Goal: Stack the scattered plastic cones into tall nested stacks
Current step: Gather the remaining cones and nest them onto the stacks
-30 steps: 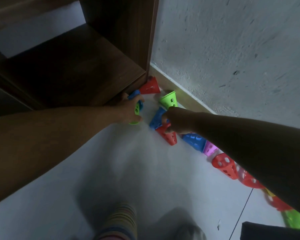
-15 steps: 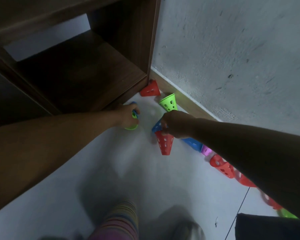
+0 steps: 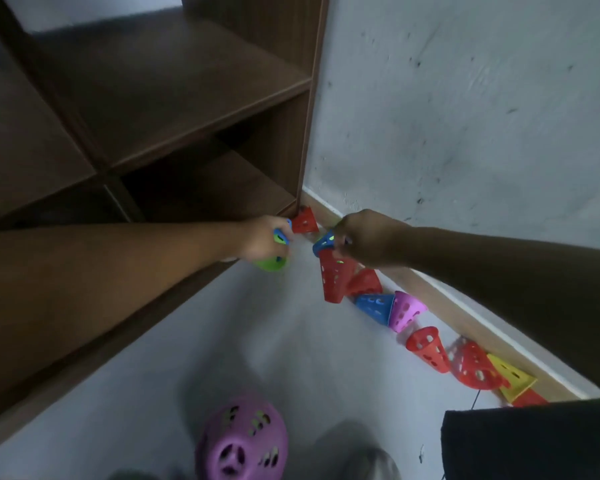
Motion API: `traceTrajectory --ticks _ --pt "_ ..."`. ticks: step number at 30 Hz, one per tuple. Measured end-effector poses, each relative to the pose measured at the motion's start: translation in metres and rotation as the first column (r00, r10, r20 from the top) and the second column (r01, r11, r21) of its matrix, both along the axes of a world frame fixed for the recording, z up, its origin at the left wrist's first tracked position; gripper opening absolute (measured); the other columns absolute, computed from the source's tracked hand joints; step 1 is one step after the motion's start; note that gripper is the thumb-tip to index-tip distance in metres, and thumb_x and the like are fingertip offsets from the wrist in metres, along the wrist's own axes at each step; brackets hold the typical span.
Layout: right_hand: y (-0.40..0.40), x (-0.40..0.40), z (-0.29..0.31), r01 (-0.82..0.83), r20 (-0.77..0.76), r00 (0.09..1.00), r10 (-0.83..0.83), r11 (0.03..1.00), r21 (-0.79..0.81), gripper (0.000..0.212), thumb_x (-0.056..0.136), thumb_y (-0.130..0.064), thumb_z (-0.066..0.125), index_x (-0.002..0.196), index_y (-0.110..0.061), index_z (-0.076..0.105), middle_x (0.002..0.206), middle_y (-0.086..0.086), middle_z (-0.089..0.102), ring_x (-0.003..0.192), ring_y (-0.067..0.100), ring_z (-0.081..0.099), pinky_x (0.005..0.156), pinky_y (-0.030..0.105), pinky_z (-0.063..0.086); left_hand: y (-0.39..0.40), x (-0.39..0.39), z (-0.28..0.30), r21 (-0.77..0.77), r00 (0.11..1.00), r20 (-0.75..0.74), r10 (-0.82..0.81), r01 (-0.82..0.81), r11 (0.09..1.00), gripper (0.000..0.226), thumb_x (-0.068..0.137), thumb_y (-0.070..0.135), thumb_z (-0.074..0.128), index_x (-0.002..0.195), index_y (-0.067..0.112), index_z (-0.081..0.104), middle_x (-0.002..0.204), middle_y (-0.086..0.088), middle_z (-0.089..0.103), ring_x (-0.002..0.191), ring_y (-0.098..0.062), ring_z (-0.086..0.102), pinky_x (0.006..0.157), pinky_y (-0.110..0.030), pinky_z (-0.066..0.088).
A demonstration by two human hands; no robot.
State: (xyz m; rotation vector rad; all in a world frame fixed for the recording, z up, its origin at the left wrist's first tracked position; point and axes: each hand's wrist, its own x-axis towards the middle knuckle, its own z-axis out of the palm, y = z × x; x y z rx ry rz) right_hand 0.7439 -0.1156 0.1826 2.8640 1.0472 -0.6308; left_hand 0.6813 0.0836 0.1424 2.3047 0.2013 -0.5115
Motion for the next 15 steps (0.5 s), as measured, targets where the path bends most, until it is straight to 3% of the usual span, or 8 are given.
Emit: traceTrajectory --ticks 2,7,12,15 --pt "-0.006 -0.008 0.023 -0.034 0.025 0.999 0.033 0.999 0.023 0.022 0.096 -0.027 0.058 0.109 -0.015 0.071 0.108 0.008 0.067 0.095 0.024 0.062 0.086 0.037 0.054 -0.001 -0.009 0.031 -0.027 1.000 0.016 -0.019 0.019 0.999 0.031 0.093 0.023 0.068 0.123 0.018 0.063 0.122 -0.010 0.055 0.100 -0.020 0.057 0.070 -0.021 0.048" --pt "-0.029 -0.042 0.069 -0.067 0.030 0.997 0.064 0.990 0.125 0.011 0.093 -0.024 0.062 0.097 -0.020 0.072 0.098 0.000 0.069 0.092 0.021 0.063 0.087 0.038 0.053 -0.005 -0.044 0.104 -0.149 0.999 -0.002 0.032 -0.032 0.988 0.024 0.093 0.027 0.068 0.116 0.022 0.066 0.122 -0.007 0.057 0.109 -0.024 0.060 0.081 -0.031 0.056" --pt "-0.049 -0.091 0.119 0.012 -0.048 0.999 0.006 0.935 0.355 0.008 0.092 -0.029 0.069 0.084 -0.026 0.070 0.088 -0.008 0.067 0.084 0.011 0.062 0.083 0.027 0.049 -0.006 -0.097 0.160 -0.289 0.995 -0.036 0.088 -0.095 0.953 0.022 0.096 0.026 0.063 0.118 0.025 0.065 0.121 -0.006 0.061 0.110 -0.025 0.066 0.094 -0.041 0.057" --pt "-0.057 -0.121 0.142 0.040 -0.104 0.995 0.008 0.892 0.451 0.010 0.092 -0.031 0.069 0.085 -0.026 0.072 0.089 -0.007 0.072 0.084 0.008 0.066 0.082 0.026 0.052 -0.006 -0.123 0.184 -0.384 0.987 -0.044 0.154 -0.159 0.909 0.025 0.098 0.028 0.058 0.123 0.023 0.061 0.123 -0.004 0.060 0.110 -0.021 0.066 0.091 -0.035 0.058"
